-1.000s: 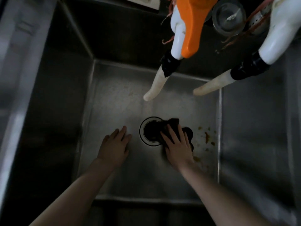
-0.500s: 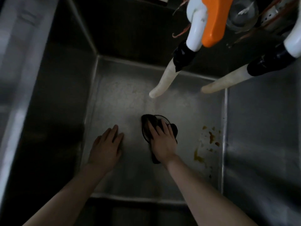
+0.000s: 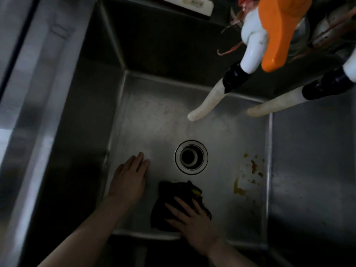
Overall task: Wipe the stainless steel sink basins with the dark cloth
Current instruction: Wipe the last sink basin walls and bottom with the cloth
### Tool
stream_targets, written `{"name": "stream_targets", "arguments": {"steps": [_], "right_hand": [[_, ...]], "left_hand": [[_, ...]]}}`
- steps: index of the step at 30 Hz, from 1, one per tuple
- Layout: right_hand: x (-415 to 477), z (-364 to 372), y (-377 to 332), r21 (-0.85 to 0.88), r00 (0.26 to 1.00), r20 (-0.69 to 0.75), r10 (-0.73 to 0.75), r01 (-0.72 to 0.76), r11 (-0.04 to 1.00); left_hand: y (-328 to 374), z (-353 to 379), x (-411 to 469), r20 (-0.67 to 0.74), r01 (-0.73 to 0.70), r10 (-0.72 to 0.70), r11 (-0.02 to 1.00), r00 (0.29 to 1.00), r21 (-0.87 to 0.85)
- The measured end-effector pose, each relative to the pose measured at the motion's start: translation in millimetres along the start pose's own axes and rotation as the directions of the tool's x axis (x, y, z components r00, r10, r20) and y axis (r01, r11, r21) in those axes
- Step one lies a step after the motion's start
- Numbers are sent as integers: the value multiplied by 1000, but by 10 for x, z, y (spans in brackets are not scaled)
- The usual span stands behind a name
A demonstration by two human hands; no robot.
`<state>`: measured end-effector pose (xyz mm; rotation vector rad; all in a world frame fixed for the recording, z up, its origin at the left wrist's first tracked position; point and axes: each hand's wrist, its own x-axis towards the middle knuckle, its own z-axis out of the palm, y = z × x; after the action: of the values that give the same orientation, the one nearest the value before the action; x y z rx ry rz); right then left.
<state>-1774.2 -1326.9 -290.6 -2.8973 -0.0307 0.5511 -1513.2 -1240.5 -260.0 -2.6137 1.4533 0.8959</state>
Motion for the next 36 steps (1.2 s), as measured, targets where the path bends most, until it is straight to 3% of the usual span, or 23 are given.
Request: {"name": "stream_targets", "arguments": {"steps": [5, 13, 17, 21, 23, 25, 31, 33, 36], "right_hand": [[789, -277, 328, 59, 989, -145, 10, -1, 998], [1879, -916, 1155, 145, 921, -278, 274, -242, 959], [2222, -1186, 1637, 169, 884, -179, 431, -404, 899], [2477, -1310, 1524, 272, 759, -91, 644, -603, 750], [2502, -1261, 1275, 259, 829, -111, 548, -508, 821], [2375, -1133, 1020, 205, 921, -161, 356, -321, 925], [1570, -728, 595, 157, 983, -115, 146, -127, 979], [1568, -726, 720, 169, 974, -127, 186, -164, 972], [1942, -919, 939, 292, 888, -142, 437, -384, 876]], "left_hand": [[-171, -40, 88, -79, 48, -49, 999, 996, -20], [-229, -123, 409, -138, 90, -101, 992, 985, -88], [-216, -229, 589, -145, 90, -101, 993, 984, -75], [-221, -234, 658, -169, 105, -117, 991, 979, -79], [-244, -207, 633, -157, 115, -125, 991, 980, -71], [-257, -178, 546, -131, 155, -162, 986, 978, -61], [-209, -85, 153, -63, 211, -215, 975, 975, -64], [-224, -73, 120, -70, 199, -202, 979, 977, -49], [-267, -106, 130, -112, 196, -203, 978, 973, -66]]}}
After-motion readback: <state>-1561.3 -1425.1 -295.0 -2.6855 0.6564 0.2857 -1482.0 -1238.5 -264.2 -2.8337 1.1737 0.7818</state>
